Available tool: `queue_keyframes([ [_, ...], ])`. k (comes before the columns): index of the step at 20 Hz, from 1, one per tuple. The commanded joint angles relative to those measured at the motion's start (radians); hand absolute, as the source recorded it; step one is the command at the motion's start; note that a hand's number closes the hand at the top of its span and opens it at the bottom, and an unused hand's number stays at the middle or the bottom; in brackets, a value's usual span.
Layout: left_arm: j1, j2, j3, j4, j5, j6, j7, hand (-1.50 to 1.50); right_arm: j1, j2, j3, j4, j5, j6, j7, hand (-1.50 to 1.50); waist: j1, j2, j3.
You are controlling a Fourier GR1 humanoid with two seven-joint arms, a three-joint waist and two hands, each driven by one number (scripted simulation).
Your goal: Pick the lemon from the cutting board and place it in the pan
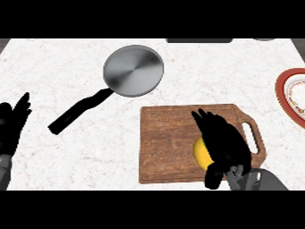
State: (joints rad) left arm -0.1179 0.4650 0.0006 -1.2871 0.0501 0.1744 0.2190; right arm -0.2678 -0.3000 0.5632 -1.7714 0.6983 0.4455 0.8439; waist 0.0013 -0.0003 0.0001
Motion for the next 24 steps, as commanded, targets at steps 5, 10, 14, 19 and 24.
queue_keyframes([
  [5, 0.001, -0.029, 0.049, -0.014, -0.040, -0.037, 0.013, 0.00, 0.027, 0.070, -0.048, 0.047, 0.068, 0.075, 0.000, -1.50, 0.000, 0.000, 0.000],
  [10, -0.008, -0.023, 0.093, -0.005, -0.046, -0.081, 0.008, 0.00, 0.077, 0.073, -0.040, 0.102, 0.147, 0.018, -0.086, -1.50, -0.001, 0.000, 0.000],
  [14, 0.021, -0.072, 0.082, -0.067, -0.098, -0.050, 0.033, 0.00, -0.006, 0.133, -0.085, 0.157, 0.172, 0.075, -0.093, 1.50, 0.002, 0.000, 0.000],
  [19, -0.026, -0.090, 0.092, 0.032, -0.093, -0.078, -0.012, 0.00, 0.035, 0.086, 0.004, 0.081, 0.289, 0.032, -0.128, 1.50, -0.004, 0.000, 0.000],
  [24, 0.022, -0.076, 0.125, -0.075, -0.107, -0.089, 0.060, 0.00, 0.012, 0.107, -0.059, 0.235, 0.348, -0.089, -0.260, 1.50, 0.002, 0.000, 0.000],
])
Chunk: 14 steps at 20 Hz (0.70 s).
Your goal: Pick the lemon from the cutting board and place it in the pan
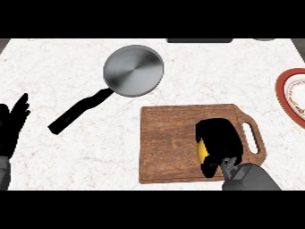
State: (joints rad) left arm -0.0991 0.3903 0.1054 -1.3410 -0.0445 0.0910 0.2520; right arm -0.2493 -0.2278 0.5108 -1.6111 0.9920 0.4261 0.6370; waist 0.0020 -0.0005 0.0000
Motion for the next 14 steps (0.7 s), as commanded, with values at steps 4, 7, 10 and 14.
queue_keyframes([
  [4, -0.044, 0.037, 0.067, 0.082, 0.011, -0.066, -0.041, 0.00, 0.077, 0.059, -0.021, -0.090, 0.047, -0.015, 0.049, 1.50, -0.006, 0.000, 0.000],
  [7, -0.040, -0.018, 0.029, 0.091, -0.027, -0.016, -0.061, 0.00, 0.051, 0.082, -0.130, -0.015, 0.045, -0.073, 0.105, 1.50, -0.007, 0.001, 0.000],
  [10, -0.012, -0.025, 0.030, 0.061, -0.025, -0.013, -0.049, 0.00, 0.115, 0.125, -0.135, -0.053, 0.088, -0.121, 0.212, 1.50, -0.007, -0.001, 0.000],
  [14, -0.074, -0.004, 0.032, 0.034, -0.022, -0.026, 0.031, 0.00, 0.018, 0.120, -0.097, -0.188, 0.181, -0.173, 0.219, 1.50, -0.006, -0.004, 0.000],
])
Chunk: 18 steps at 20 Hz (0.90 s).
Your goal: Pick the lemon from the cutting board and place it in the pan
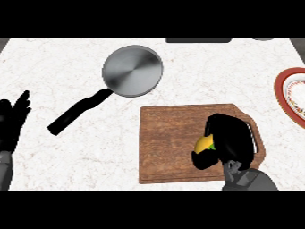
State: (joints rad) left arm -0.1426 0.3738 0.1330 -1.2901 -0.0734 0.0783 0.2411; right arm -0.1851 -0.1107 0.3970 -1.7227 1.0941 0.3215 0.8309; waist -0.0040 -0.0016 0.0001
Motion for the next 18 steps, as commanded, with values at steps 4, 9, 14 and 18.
queue_keyframes([
  [4, 0.006, 0.006, 0.012, 0.026, -0.004, -0.005, -0.020, 0.00, -0.084, 0.007, 0.051, -0.138, 0.158, -0.241, -0.041, 1.50, 0.004, -0.001, 0.000],
  [9, -0.042, -0.027, 0.002, 0.061, -0.028, 0.009, -0.024, 0.00, -0.220, 0.044, -0.028, -0.080, 0.122, -0.203, -0.091, 1.50, 0.004, 0.003, 0.000],
  [14, -0.010, -0.035, -0.019, -0.046, -0.034, 0.001, 0.051, 0.00, -0.429, 0.109, -0.047, 0.200, 0.086, -0.347, -0.038, 1.50, 0.022, 0.004, 0.000],
  [18, -0.009, 0.008, 0.034, 0.014, 0.001, -0.049, -0.023, 0.00, -0.580, 0.110, -0.078, 0.402, -0.009, -0.495, -0.009, 1.50, 0.033, 0.007, 0.000],
])
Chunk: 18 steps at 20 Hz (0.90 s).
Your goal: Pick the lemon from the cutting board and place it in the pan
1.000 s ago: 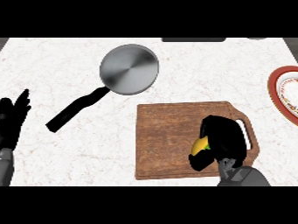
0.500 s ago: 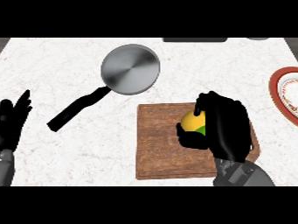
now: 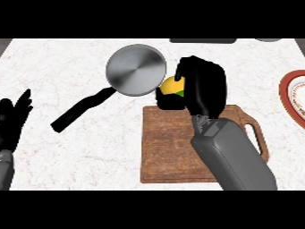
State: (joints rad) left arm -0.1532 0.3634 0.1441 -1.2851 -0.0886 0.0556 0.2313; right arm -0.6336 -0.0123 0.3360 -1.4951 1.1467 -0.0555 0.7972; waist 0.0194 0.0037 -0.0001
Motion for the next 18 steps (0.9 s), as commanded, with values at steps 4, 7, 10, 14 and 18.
queue_keyframes([
  [4, -0.038, -0.021, -0.016, 0.002, -0.011, 0.001, 0.033, 0.00, -0.265, 0.012, -0.075, 0.393, -0.194, -0.245, -0.022, 1.50, 0.020, 0.008, 0.000],
  [7, -0.019, -0.012, 0.001, -0.001, 0.007, -0.022, 0.007, 0.00, -0.353, 0.012, -0.057, 0.562, -0.254, -0.359, -0.021, 1.50, 0.035, 0.010, 0.000],
  [10, -0.029, -0.031, -0.022, 0.023, -0.032, 0.007, -0.025, 0.00, -0.464, 0.012, -0.140, 0.723, -0.330, -0.367, -0.114, 1.50, 0.042, 0.017, 0.000],
  [14, -0.062, -0.046, -0.036, -0.001, -0.019, -0.008, 0.022, 0.00, -0.454, 0.012, -0.131, 0.906, -0.377, -0.496, -0.209, 1.50, 0.067, 0.026, 0.000],
  [18, -0.073, -0.039, -0.045, -0.013, -0.020, -0.026, 0.017, 0.00, -0.496, 0.012, -0.181, 1.021, -0.449, -0.519, -0.293, 1.50, 0.089, 0.034, 0.001],
])
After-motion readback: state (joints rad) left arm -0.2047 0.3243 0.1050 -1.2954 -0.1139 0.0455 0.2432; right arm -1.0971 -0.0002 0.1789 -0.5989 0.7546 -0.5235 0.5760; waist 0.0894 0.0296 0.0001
